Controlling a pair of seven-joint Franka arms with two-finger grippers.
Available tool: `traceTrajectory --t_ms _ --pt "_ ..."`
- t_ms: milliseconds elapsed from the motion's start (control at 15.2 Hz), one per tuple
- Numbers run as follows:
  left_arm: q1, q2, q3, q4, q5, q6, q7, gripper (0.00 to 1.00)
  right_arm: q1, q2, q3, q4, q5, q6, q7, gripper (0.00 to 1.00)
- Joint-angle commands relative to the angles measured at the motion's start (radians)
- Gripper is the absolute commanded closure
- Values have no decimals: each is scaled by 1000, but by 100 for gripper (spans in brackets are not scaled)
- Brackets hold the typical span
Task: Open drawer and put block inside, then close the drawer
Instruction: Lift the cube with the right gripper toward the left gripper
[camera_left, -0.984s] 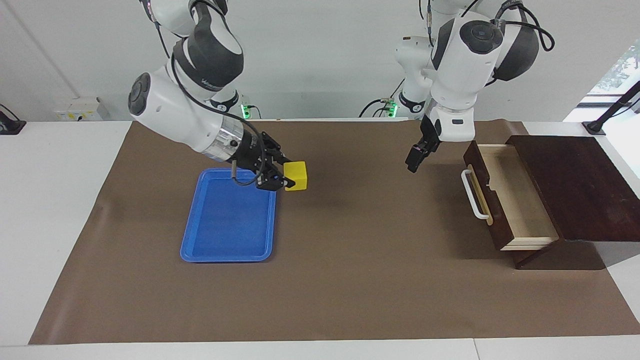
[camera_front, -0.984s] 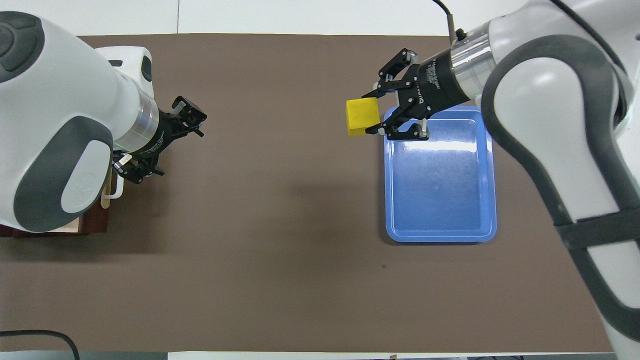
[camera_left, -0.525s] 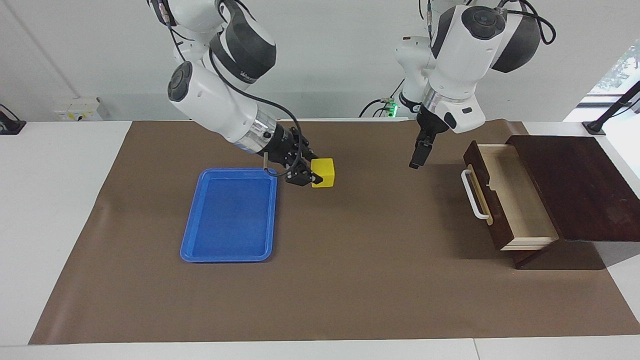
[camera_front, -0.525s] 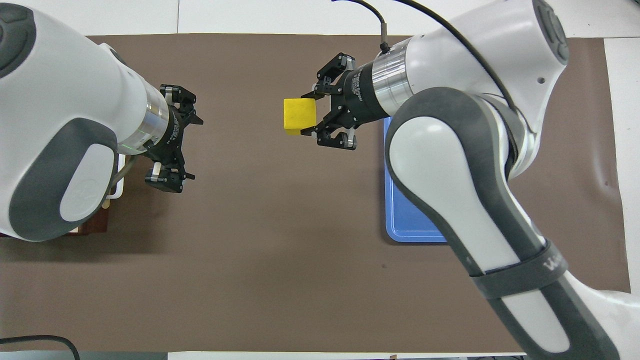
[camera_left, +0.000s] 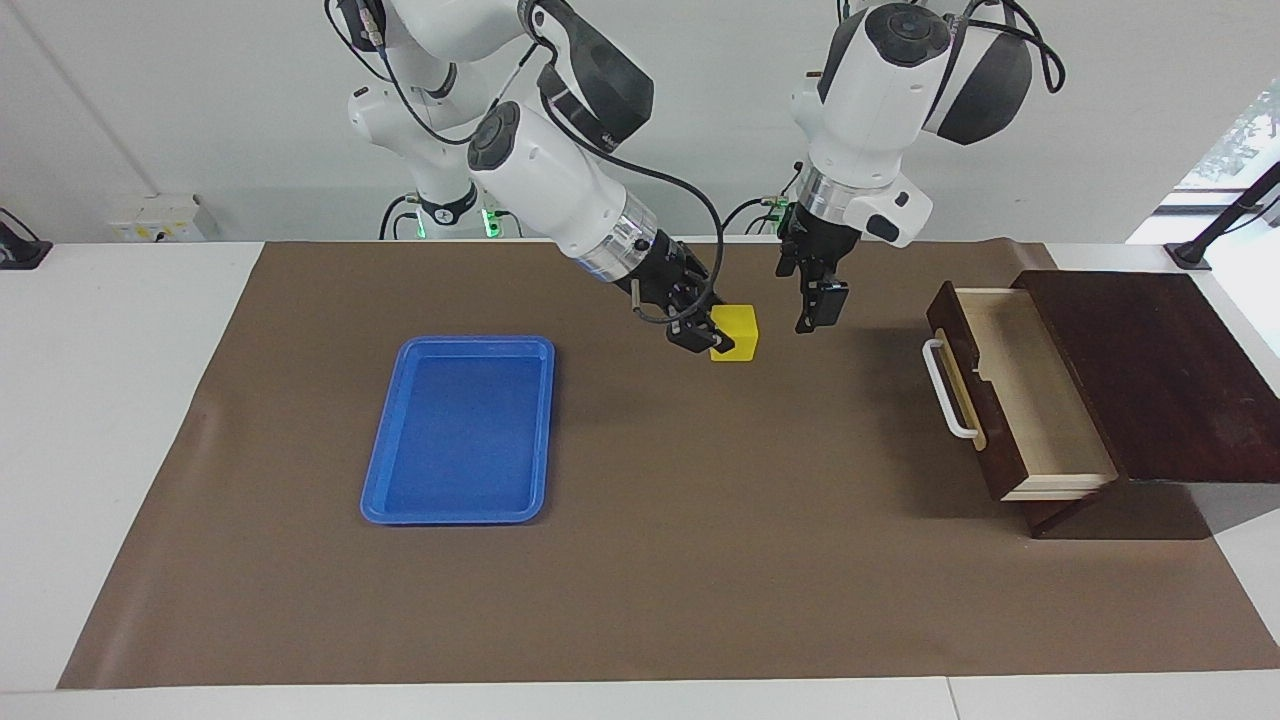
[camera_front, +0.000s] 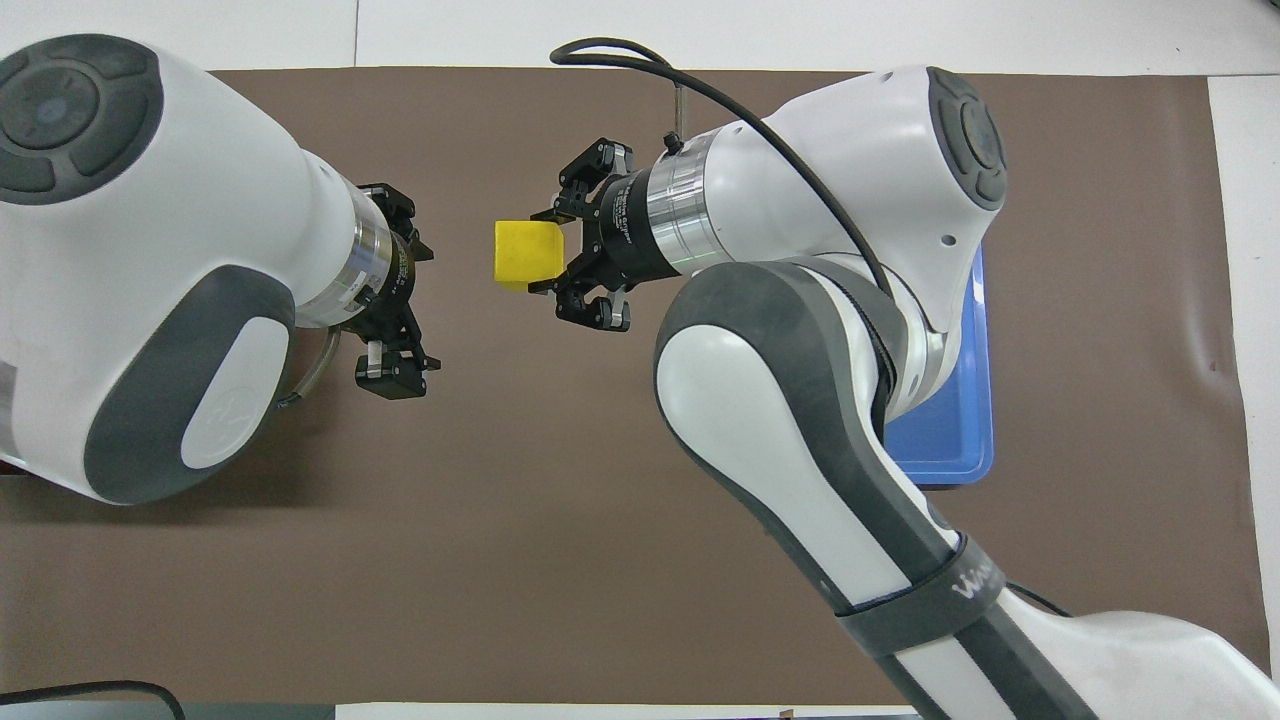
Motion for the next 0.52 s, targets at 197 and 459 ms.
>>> traceTrajectory --t_ms 197,459 --pt "-50 51 14 15 0 33 -78 0 -10 -28 31 -39 42 -27 -18 100" --pt "-66 68 14 26 0 28 -95 0 -10 -33 34 -41 42 -41 -18 100"
